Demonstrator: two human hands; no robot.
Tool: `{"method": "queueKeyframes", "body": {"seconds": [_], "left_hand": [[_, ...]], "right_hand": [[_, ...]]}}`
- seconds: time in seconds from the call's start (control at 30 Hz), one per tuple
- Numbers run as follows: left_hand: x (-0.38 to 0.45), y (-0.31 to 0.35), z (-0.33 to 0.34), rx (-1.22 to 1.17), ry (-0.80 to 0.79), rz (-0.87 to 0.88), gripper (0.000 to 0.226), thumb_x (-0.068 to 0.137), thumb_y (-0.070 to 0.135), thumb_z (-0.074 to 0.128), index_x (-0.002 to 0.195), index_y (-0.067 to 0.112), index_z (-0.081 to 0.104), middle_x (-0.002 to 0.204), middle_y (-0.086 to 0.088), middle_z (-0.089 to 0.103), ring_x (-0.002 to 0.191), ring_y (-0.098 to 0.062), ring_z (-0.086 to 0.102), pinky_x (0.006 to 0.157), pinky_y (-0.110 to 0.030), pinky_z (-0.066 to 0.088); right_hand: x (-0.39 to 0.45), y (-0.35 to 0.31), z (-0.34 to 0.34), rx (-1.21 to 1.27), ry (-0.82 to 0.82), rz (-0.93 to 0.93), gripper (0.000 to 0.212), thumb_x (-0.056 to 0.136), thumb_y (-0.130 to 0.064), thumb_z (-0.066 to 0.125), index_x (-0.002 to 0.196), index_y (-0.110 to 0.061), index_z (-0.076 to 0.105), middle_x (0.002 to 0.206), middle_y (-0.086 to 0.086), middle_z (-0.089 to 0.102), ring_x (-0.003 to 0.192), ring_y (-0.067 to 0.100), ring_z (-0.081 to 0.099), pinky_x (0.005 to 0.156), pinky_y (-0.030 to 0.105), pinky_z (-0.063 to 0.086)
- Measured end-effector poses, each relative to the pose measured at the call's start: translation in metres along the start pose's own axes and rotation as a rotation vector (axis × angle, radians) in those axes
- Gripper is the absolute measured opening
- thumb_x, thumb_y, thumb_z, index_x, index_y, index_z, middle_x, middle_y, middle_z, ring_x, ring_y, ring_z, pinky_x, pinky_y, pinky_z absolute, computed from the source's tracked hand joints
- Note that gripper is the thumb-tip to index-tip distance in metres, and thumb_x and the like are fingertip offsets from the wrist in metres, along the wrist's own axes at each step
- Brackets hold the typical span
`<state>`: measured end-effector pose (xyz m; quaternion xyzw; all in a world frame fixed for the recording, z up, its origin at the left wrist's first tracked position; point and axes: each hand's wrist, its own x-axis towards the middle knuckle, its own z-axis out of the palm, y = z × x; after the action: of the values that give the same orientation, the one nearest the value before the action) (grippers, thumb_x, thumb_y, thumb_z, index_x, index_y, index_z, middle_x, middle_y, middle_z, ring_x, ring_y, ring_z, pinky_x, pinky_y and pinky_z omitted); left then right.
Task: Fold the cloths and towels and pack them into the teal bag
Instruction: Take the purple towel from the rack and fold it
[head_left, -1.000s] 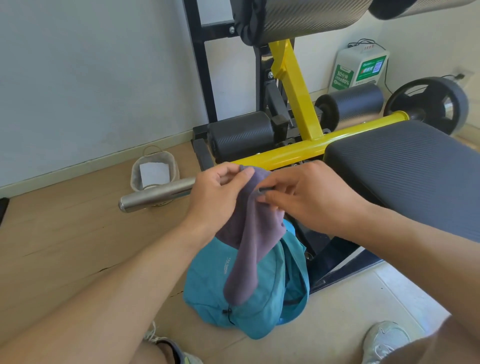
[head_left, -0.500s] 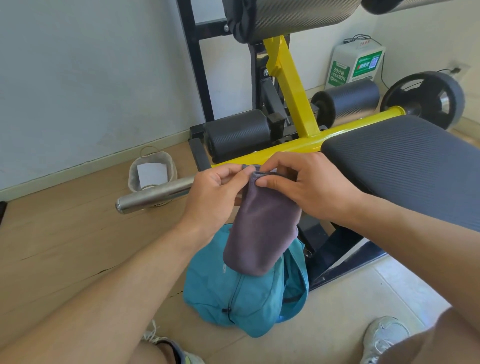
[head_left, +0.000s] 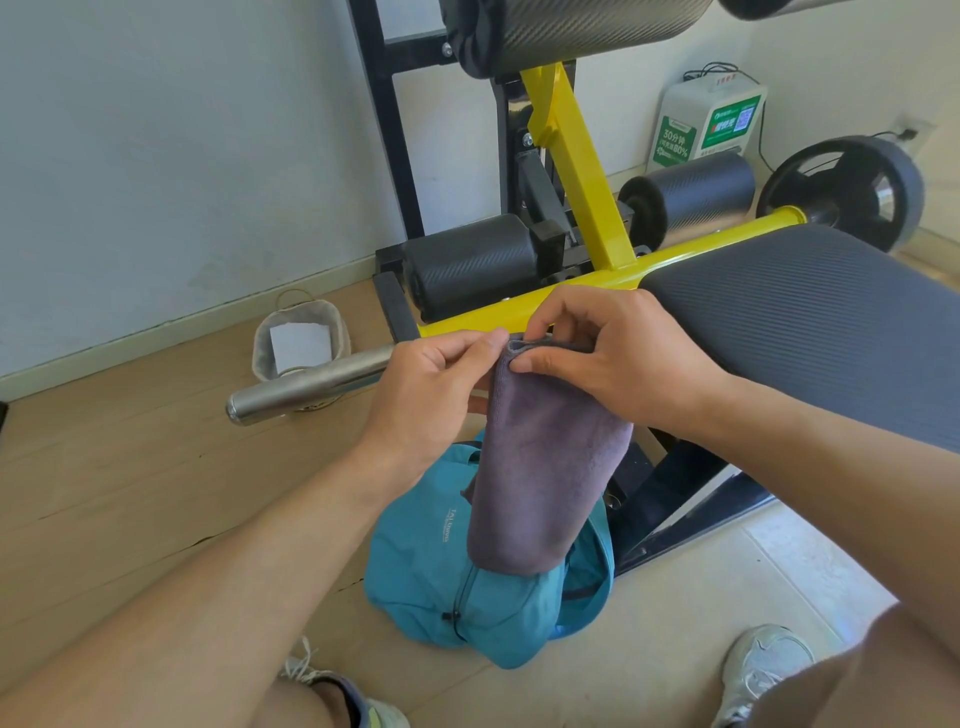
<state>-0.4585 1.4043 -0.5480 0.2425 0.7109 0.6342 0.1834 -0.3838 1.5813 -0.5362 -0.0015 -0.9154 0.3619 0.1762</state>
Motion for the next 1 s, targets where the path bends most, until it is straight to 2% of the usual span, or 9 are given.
{"method": "queueKeyframes", "body": {"seconds": [0.13, 0.3, 0.4, 0.53, 0.63, 0.7, 0.77, 0.87, 1.0], "left_hand": [[-0.002, 0.001, 0.000, -0.034, -0.051, -0.010, 0.030, 0.082, 0.036, 0.071, 0.097, 0.012, 0.079, 0.088, -0.002, 0.080, 0.081, -0.012, 0.075, 0.065, -0.021, 0.057], [0.005, -0.004, -0.003, 0.029, 0.092, 0.034, 0.010, 0.094, 0.023, 0.069, 0.095, 0.017, 0.077, 0.083, 0.004, 0.079, 0.074, -0.007, 0.074, 0.066, -0.020, 0.057], [0.011, -0.008, -0.010, 0.117, 0.156, 0.052, 0.006, 0.093, 0.023, 0.071, 0.088, 0.022, 0.076, 0.075, 0.009, 0.078, 0.069, 0.001, 0.069, 0.066, -0.014, 0.054], [0.014, -0.015, -0.014, 0.411, 0.140, 0.192, 0.009, 0.092, 0.028, 0.073, 0.085, 0.034, 0.073, 0.078, 0.019, 0.073, 0.076, 0.004, 0.068, 0.068, -0.017, 0.054], [0.011, -0.014, -0.011, 0.396, 0.125, 0.245, 0.004, 0.091, 0.028, 0.073, 0.088, 0.030, 0.074, 0.083, 0.018, 0.074, 0.081, 0.001, 0.069, 0.070, -0.017, 0.054], [0.008, -0.011, -0.008, 0.352, 0.094, 0.271, 0.004, 0.091, 0.024, 0.073, 0.092, 0.027, 0.075, 0.087, 0.019, 0.073, 0.083, 0.003, 0.069, 0.073, -0.011, 0.052], [0.006, -0.009, -0.007, 0.322, 0.074, 0.286, 0.008, 0.090, 0.022, 0.073, 0.094, 0.029, 0.075, 0.089, 0.021, 0.073, 0.086, 0.005, 0.069, 0.075, -0.009, 0.052], [0.005, -0.007, -0.007, 0.300, 0.079, 0.268, 0.011, 0.089, 0.024, 0.074, 0.098, 0.031, 0.076, 0.091, 0.023, 0.073, 0.088, 0.007, 0.069, 0.075, -0.008, 0.050], [0.006, -0.003, -0.006, 0.238, 0.064, 0.256, 0.010, 0.089, 0.021, 0.075, 0.097, 0.026, 0.078, 0.083, 0.026, 0.073, 0.080, 0.009, 0.068, 0.071, -0.007, 0.047]], "right_hand": [[-0.001, 0.000, -0.001, -0.007, 0.011, -0.016, 0.017, 0.084, -0.042, 0.078, 0.088, -0.030, 0.067, 0.069, -0.011, 0.062, 0.062, 0.006, 0.055, 0.057, 0.022, 0.044], [0.001, 0.001, -0.014, -0.331, -0.105, 0.028, 0.031, 0.080, -0.062, 0.072, 0.087, -0.033, 0.061, 0.072, -0.014, 0.062, 0.071, 0.008, 0.057, 0.062, 0.030, 0.045], [0.003, 0.003, -0.022, -0.476, -0.184, 0.063, 0.030, 0.084, -0.058, 0.070, 0.086, -0.032, 0.056, 0.074, -0.010, 0.059, 0.073, 0.015, 0.055, 0.060, 0.031, 0.041], [0.003, -0.003, -0.025, -0.534, -0.101, 0.045, 0.030, 0.084, -0.054, 0.073, 0.102, -0.034, 0.059, 0.082, -0.016, 0.059, 0.079, 0.012, 0.054, 0.065, 0.030, 0.040], [0.004, -0.007, -0.026, -0.572, -0.070, 0.034, 0.036, 0.085, -0.057, 0.070, 0.114, -0.038, 0.061, 0.096, -0.014, 0.061, 0.084, 0.011, 0.054, 0.065, 0.030, 0.041], [0.004, -0.007, -0.027, -0.631, -0.098, 0.023, 0.032, 0.086, -0.062, 0.065, 0.106, -0.038, 0.067, 0.101, -0.012, 0.060, 0.092, 0.011, 0.053, 0.067, 0.031, 0.041], [0.004, -0.007, -0.028, -0.641, -0.125, 0.023, 0.033, 0.084, -0.065, 0.064, 0.092, -0.033, 0.066, 0.094, -0.011, 0.059, 0.095, 0.012, 0.049, 0.069, 0.032, 0.037], [0.003, -0.010, -0.028, -0.622, -0.171, 0.004, 0.048, 0.077, -0.073, 0.063, 0.077, -0.026, 0.051, 0.072, -0.009, 0.052, 0.076, 0.015, 0.046, 0.077, 0.031, 0.031], [0.001, -0.012, -0.022, -0.466, -0.235, 0.084, 0.049, 0.075, -0.078, 0.061, 0.087, -0.030, 0.055, 0.068, -0.007, 0.059, 0.067, 0.011, 0.053, 0.061, 0.032, 0.037]]}}
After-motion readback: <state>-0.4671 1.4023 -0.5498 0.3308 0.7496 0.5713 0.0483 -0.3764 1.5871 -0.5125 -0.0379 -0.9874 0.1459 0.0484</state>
